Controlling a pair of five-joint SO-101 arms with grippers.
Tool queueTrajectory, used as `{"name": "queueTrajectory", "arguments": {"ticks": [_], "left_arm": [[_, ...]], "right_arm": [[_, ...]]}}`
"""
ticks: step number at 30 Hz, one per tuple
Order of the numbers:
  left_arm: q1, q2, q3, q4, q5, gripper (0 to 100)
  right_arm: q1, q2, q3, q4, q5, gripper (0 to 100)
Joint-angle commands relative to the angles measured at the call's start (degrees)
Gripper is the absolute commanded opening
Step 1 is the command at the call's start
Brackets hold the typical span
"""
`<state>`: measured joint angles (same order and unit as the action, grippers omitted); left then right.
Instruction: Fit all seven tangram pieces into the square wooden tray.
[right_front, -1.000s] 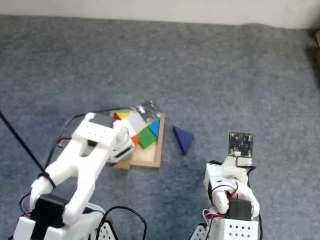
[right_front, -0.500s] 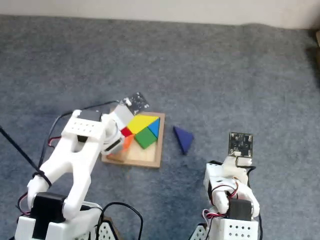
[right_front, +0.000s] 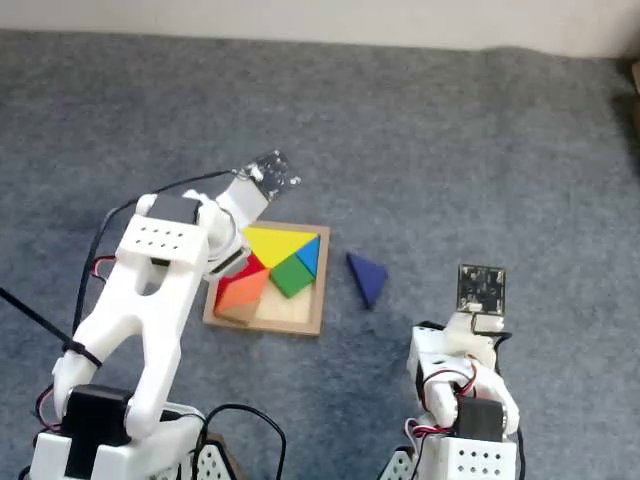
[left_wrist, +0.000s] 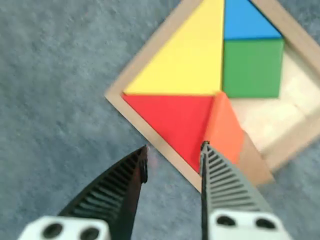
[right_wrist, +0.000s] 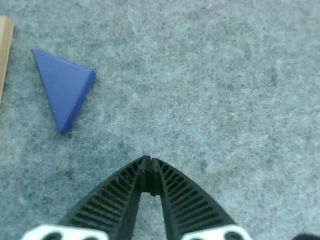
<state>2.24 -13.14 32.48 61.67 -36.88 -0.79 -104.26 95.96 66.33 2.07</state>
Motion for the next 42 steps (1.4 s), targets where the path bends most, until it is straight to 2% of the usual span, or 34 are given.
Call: {"name": "queueTrajectory", "arguments": {"ticks": [1, 6, 13, 18, 26, 28, 36, 42], "left_arm": [[-0.57, -0.92, 4.88, -9.49, -0.09, 18], [-0.57, -0.92, 10.24, -14.86, -0.35, 18], [2.77, -1.54, 14.29, -14.33, -0.44, 18], [6.2, -1.54, 14.29, -10.2, -0.44, 18], [3.03, -1.54, 8.31, -9.76, -0.18, 18], [2.33, -1.54, 6.55, -7.91, -0.18, 18], [2.42, -1.63, -2.33, 8.35, -0.18, 17], [2.42, -1.54, -2.24, 11.87, -0.18, 17]], "right_arm": [[0.75, -1.01, 8.48, -1.54, 0.35, 0.9], [0.75, -1.01, 8.48, -1.54, 0.35, 0.9], [0.75, -1.01, 8.48, -1.54, 0.35, 0.9], [0.75, -1.01, 8.48, -1.54, 0.35, 0.9], [0.75, -1.01, 8.48, -1.54, 0.35, 0.9], [0.75, -1.01, 8.48, -1.54, 0.35, 0.9], [0.75, -1.01, 8.48, -1.54, 0.35, 0.9], [0.75, -1.01, 8.48, -1.54, 0.35, 0.9]]}}
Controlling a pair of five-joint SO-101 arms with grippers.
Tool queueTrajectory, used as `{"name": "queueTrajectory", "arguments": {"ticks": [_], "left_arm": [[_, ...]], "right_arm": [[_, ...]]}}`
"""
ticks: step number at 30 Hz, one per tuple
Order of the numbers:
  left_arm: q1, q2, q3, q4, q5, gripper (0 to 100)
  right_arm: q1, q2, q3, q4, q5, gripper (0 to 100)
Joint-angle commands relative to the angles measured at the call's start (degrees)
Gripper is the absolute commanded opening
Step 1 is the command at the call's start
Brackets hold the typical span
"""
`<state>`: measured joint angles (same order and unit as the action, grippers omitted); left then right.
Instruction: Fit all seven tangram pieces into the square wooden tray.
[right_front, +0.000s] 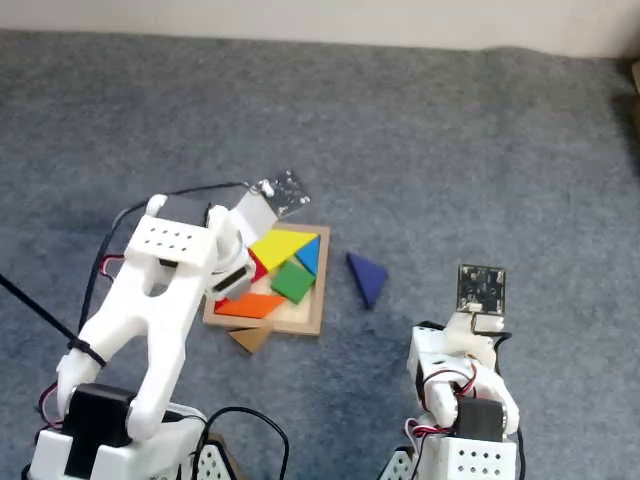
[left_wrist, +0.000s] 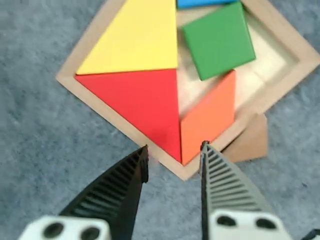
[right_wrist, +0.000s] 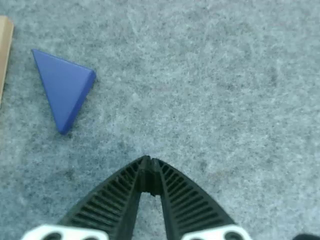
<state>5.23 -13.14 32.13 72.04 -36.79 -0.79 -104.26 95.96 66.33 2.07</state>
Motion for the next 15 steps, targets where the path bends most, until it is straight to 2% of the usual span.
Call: {"name": "queueTrajectory", "arguments": {"ticks": [1, 5, 10, 15], "left_arm": [[-0.57, -1.54, -1.01, 1.23, -0.26, 17], [0.4, -1.54, 1.45, 1.41, 0.09, 17], [2.95, -1.54, 1.71, 2.02, 7.65, 18], [7.25, -1.54, 3.21, 5.27, 8.26, 18]], "right_arm": [[0.75, -1.01, 8.48, -1.54, 0.35, 0.9], [0.75, -1.01, 8.48, -1.54, 0.35, 0.9], [0.75, -1.01, 8.48, -1.54, 0.35, 0.9], [0.75, -1.01, 8.48, -1.54, 0.35, 0.9]]}}
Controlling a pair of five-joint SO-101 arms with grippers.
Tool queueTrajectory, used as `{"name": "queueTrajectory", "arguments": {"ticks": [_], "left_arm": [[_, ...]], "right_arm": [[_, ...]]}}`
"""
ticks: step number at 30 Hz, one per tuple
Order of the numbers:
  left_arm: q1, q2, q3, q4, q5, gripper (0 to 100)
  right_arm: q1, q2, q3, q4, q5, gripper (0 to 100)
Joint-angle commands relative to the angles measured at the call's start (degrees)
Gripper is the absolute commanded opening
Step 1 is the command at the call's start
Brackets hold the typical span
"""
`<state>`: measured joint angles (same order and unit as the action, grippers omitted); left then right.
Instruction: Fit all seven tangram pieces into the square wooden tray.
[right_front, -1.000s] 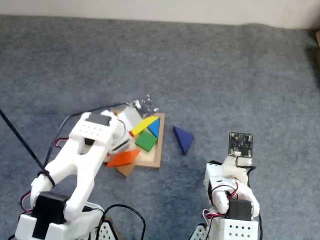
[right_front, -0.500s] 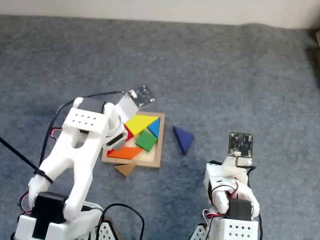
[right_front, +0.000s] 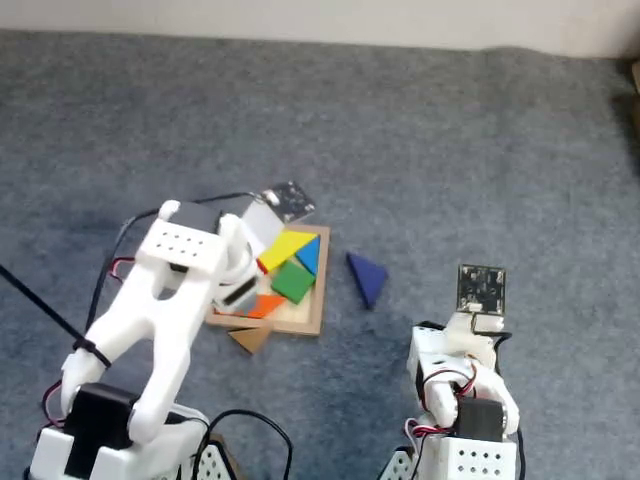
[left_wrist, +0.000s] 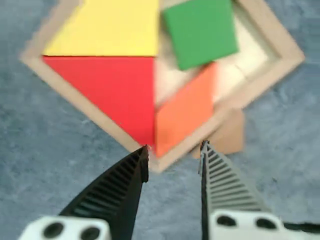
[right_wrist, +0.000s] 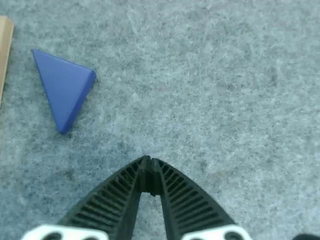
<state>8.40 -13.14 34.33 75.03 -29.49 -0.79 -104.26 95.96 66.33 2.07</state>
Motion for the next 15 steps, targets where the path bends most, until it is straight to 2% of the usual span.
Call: {"name": "queueTrajectory", "arguments": {"ticks": [1, 15], "left_arm": [[4.88, -1.54, 2.07, 2.02, 0.97, 18], [9.01, -1.19, 16.4, -12.66, 2.99, 18]], "right_arm": [[0.75, -1.01, 8.48, -1.54, 0.35, 0.9], [0.75, -1.01, 8.48, -1.54, 0.35, 0.9]]}}
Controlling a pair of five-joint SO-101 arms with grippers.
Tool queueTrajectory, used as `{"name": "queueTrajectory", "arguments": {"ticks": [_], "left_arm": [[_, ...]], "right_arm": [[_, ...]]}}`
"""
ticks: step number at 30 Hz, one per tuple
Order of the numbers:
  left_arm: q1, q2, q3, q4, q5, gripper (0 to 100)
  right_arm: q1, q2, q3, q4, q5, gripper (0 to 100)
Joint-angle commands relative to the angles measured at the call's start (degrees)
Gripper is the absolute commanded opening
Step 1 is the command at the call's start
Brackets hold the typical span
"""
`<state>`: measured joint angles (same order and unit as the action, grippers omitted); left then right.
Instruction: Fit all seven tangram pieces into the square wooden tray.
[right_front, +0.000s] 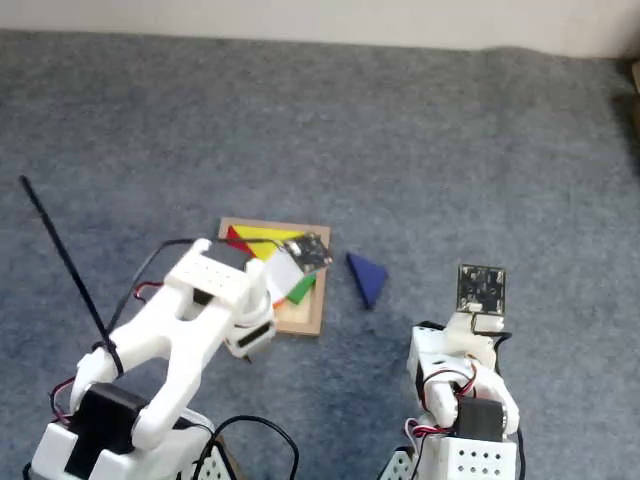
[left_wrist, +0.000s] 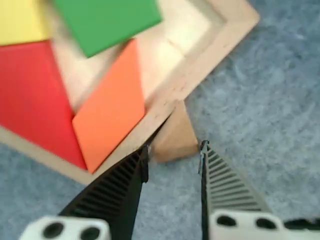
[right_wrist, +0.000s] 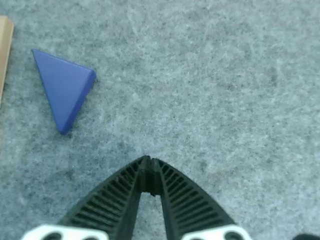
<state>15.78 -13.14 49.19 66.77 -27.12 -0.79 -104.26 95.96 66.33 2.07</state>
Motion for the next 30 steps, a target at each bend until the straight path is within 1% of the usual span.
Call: {"name": "queueTrajectory", "arguments": {"ticks": [1, 10, 14, 19, 21, 22, 25, 30], "left_arm": [[1.63, -1.45, 1.71, -4.92, 0.62, 18], [3.47, -1.54, 3.21, -5.45, 0.62, 17], [3.47, -1.54, 3.21, -5.1, 0.62, 10], [3.47, -1.63, 3.03, -5.1, 0.79, 9], [3.47, -2.77, 3.03, -5.01, 2.81, 9], [3.47, -4.18, 3.03, -4.84, 3.6, 9], [3.47, -10.95, 2.95, -0.79, 4.22, 9], [2.95, -26.95, 3.12, 3.6, 4.4, 9]], "right_arm": [[0.75, -1.01, 8.48, -1.54, 0.35, 0.9], [0.75, -1.01, 8.48, -1.54, 0.35, 0.9], [0.75, -1.01, 8.48, -1.54, 0.35, 0.9], [0.75, -1.01, 8.48, -1.54, 0.35, 0.9], [0.75, -1.01, 8.48, -1.54, 0.35, 0.9], [0.75, -1.01, 8.48, -1.54, 0.35, 0.9], [0.75, -1.01, 8.48, -1.54, 0.35, 0.9], [0.75, -1.01, 8.48, -1.54, 0.35, 0.9]]}}
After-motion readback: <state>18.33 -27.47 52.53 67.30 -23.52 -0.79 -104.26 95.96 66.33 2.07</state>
